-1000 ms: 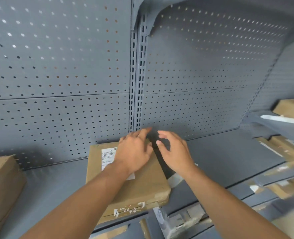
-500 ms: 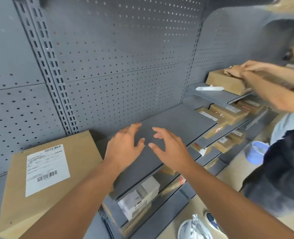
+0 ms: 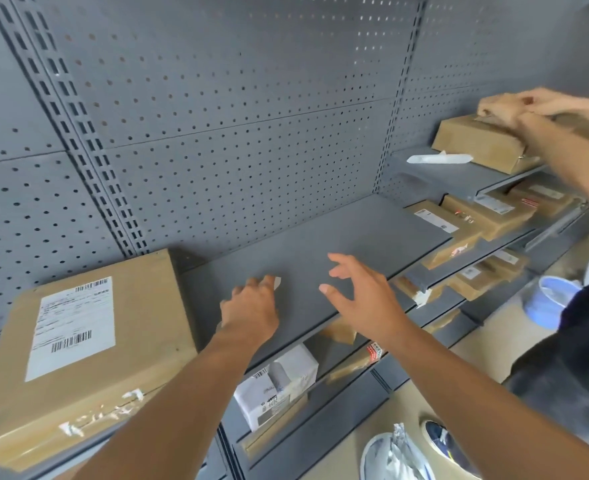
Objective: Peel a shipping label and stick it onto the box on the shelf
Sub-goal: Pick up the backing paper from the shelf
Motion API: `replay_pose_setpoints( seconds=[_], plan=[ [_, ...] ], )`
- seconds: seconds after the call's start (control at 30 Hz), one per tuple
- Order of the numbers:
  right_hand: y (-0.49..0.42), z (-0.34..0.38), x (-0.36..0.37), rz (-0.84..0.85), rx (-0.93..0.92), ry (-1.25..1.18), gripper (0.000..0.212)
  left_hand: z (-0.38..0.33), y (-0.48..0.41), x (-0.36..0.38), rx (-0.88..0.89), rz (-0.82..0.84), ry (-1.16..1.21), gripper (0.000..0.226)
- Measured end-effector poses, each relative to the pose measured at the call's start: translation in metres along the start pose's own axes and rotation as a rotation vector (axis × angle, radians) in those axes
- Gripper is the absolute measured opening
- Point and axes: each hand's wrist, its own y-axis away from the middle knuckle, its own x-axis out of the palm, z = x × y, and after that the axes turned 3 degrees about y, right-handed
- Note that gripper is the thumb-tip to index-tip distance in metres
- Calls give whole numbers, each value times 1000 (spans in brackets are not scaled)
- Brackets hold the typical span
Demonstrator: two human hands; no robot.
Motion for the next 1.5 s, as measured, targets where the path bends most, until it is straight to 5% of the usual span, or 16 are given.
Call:
replay_pose_setpoints(
  seconds=[0.57,0.9,1.2,1.5],
  plan=[
    [8,-39,-27,-115,-5,36,51,-58,7,-11,368,-180,477,65],
    [98,-102,-61,-270,260,87,52,-159,29,35,601,100,737,52],
    [188,-154,-44,-370,504,50,58,-203,58,114,731,252,679,49],
    [259,-247,20,-424,619,-9,49,-213,56,267,743,315,564,25]
  ],
)
